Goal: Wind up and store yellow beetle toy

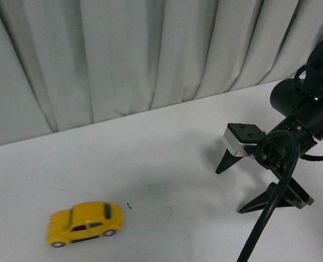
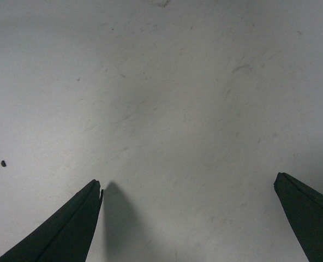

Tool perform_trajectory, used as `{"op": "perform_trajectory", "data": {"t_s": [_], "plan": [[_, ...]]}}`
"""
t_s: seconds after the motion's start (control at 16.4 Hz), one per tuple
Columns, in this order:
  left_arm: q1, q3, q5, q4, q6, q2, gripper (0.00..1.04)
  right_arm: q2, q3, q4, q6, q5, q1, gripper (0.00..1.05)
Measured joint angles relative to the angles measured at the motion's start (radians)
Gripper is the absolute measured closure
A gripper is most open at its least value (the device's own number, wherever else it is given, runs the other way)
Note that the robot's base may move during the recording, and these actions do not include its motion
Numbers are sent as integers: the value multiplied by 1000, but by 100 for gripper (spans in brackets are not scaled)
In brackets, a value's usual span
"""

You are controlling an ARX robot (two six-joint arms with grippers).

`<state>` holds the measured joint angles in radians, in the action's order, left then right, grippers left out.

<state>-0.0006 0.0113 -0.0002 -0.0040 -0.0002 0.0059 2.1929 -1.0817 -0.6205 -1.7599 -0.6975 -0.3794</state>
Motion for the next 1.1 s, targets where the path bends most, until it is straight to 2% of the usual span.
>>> {"op": "perform_trajectory", "data": {"t_s": [0.49, 0.79, 0.91, 0.97, 1.1], "plan": [[0, 0, 0, 0, 0, 0, 7, -13, 5, 31, 7, -24, 21, 7], [0, 0, 0, 0, 0, 0, 7, -221, 43, -23, 12, -124, 54, 7], [0, 0, 0, 0, 0, 0, 7, -245, 43, -25, 13, -132, 53, 7], [0, 0, 0, 0, 0, 0, 7, -245, 72, 80, 48, -111, 56, 8], [0, 0, 1, 1, 0, 0, 7, -269, 349, 780, 381, 210, 114, 24]]}}
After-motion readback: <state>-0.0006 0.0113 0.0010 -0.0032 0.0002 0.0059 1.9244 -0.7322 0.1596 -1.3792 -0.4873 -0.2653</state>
